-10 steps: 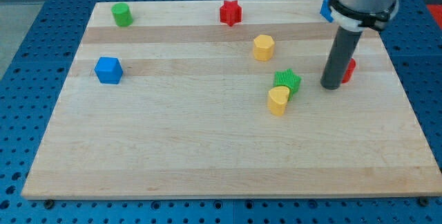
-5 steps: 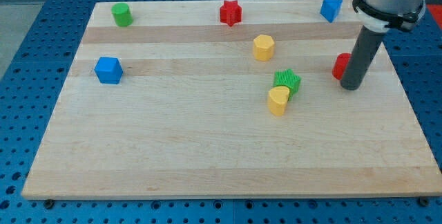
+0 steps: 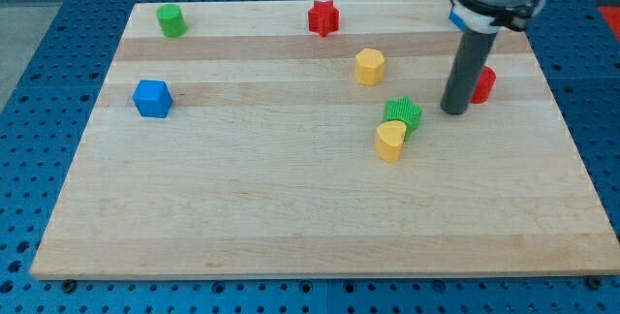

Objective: Push the red circle below to the blue triangle

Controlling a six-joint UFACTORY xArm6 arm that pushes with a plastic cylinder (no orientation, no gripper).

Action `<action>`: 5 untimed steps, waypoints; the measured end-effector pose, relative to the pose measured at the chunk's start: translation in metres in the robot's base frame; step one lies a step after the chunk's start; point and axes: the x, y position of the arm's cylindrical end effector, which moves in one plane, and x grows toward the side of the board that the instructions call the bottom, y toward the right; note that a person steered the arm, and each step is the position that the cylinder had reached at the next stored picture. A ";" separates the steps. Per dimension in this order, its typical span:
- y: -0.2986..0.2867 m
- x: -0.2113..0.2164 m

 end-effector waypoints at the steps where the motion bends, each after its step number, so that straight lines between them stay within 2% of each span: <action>1: -0.009 -0.018; 2: -0.009 -0.035; 5: 0.003 -0.039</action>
